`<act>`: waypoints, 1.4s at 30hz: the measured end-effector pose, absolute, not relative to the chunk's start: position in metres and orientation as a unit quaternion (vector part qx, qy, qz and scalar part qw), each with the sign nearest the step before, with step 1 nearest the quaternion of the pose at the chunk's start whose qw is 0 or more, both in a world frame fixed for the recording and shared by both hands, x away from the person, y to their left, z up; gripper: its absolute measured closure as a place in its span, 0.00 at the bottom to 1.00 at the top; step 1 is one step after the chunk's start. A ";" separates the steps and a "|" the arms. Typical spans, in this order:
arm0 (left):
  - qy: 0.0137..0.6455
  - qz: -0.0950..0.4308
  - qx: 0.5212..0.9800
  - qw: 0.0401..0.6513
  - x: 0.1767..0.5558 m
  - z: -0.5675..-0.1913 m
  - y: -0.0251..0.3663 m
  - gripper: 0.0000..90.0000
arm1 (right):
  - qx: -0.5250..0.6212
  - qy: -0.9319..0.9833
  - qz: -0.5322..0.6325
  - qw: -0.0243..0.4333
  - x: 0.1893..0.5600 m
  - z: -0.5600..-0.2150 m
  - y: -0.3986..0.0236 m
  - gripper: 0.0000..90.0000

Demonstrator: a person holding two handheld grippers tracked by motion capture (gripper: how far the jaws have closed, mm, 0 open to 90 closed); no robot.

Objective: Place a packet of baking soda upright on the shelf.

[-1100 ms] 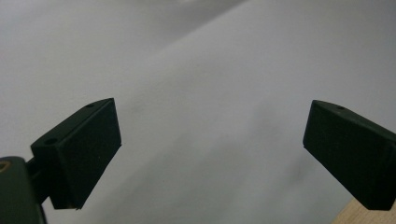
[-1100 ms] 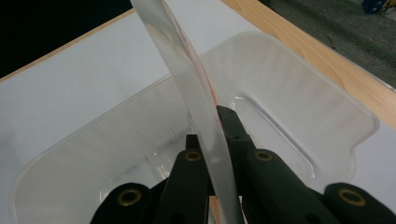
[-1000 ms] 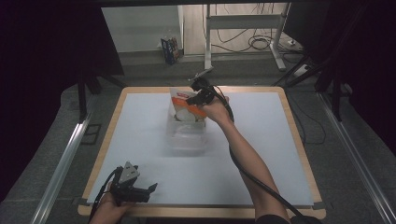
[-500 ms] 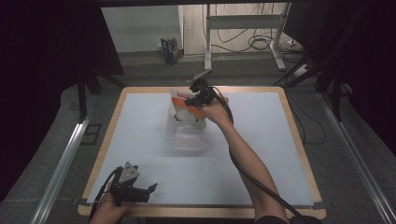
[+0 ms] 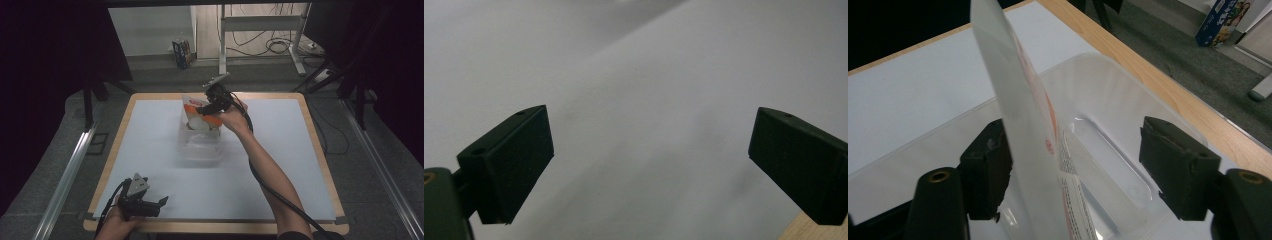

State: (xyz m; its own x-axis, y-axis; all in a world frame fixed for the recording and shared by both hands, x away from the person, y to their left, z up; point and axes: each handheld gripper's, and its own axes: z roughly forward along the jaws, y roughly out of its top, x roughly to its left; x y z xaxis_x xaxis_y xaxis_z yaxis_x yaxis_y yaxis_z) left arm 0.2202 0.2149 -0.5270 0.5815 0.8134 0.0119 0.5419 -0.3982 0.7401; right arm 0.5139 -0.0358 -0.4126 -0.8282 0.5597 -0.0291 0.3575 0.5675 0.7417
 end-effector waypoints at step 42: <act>0.424 0.192 0.810 0.356 0.219 -0.527 0.216 0.05 | 0.262 0.864 0.411 0.127 0.481 -0.396 -0.074 0.00</act>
